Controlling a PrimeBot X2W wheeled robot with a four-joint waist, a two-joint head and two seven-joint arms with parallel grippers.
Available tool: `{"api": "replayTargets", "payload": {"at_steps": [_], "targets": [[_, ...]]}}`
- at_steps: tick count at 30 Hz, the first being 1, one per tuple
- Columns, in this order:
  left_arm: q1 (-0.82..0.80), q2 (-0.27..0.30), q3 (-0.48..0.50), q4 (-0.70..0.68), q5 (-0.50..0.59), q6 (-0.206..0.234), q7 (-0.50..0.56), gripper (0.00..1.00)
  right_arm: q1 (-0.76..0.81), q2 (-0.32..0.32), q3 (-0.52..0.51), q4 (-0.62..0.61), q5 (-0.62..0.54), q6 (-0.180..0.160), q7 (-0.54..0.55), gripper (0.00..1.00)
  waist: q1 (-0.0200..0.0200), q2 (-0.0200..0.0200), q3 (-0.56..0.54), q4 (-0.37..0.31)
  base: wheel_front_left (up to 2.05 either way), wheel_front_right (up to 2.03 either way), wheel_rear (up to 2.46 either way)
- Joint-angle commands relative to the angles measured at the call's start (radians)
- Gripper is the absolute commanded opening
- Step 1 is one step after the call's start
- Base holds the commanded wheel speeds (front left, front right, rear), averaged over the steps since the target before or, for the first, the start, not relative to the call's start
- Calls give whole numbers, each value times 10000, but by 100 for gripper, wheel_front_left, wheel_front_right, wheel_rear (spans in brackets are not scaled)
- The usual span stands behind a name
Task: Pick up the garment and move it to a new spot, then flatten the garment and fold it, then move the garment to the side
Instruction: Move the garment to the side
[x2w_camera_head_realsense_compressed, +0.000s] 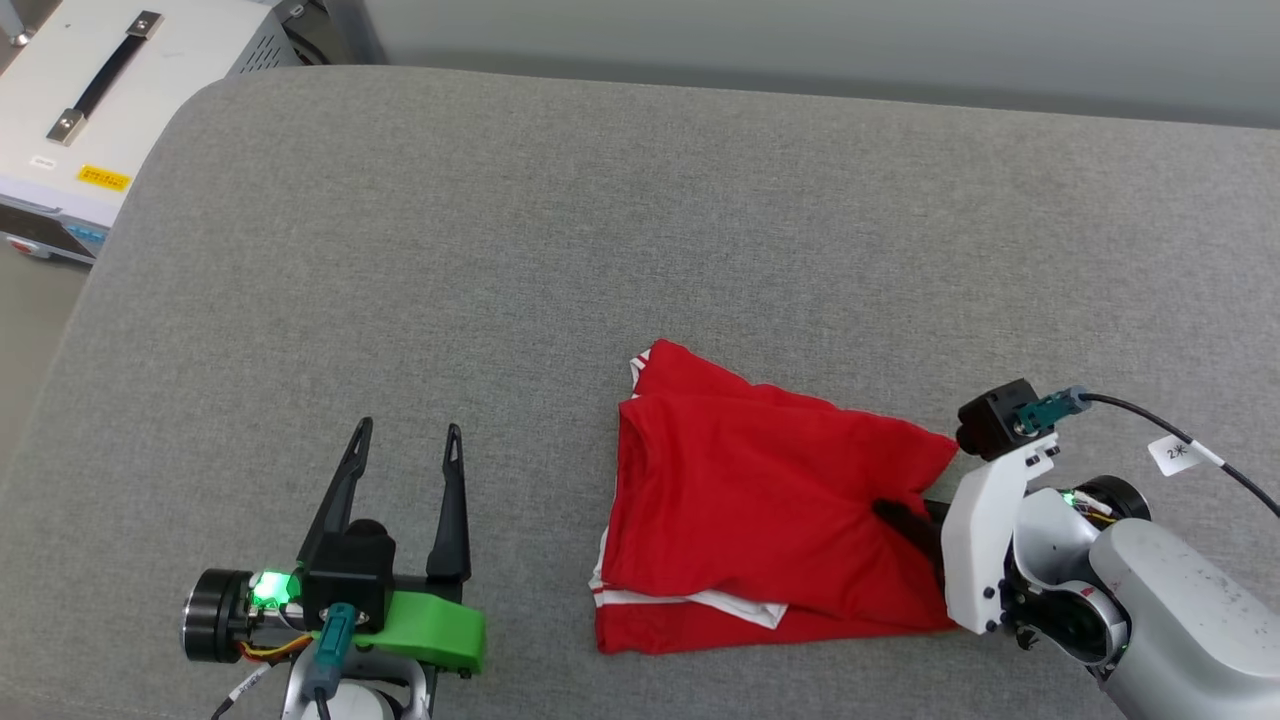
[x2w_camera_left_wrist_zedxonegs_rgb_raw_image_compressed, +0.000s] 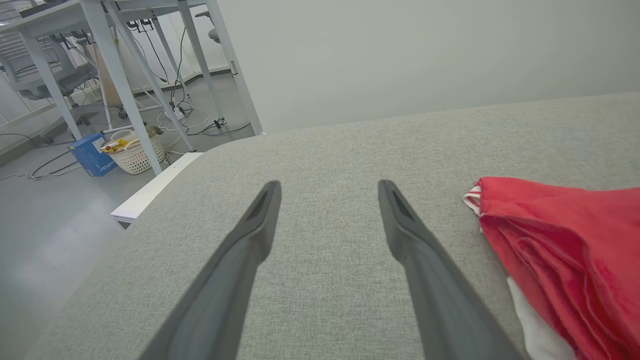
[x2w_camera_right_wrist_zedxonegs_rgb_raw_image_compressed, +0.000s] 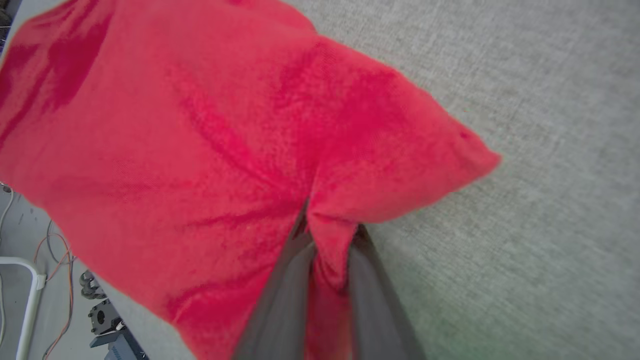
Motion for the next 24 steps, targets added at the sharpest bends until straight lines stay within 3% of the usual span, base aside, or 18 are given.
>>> {"api": "replayTargets", "payload": {"at_steps": [1, 6, 13, 24], "targets": [[-96, -44, 22, 24, -44, 3, -59, 100, -106, -14, 226, 70, 81, -9, -178, 0, 0, 0, -22, -57, 0, 0, 0], [-27, -59, 53, 14, -42, 22, -59, 100, -661, -497, 562, -224, -189, -9, -933, 0, 0, 0, -136, -316, 0, 0, 0], [167, -20, 139, -40, -49, 46, -59, 100, -1461, -1728, 864, -702, -911, -9, -1425, 0, 0, 0, -319, -1039, 0, 0, 0], [163, 50, 175, -151, 8, 31, -59, 100, -1728, -3266, -34, -1064, -972, -9, -1334, 0, 0, 0, -97, -2388, 0, 0, 0]]}}
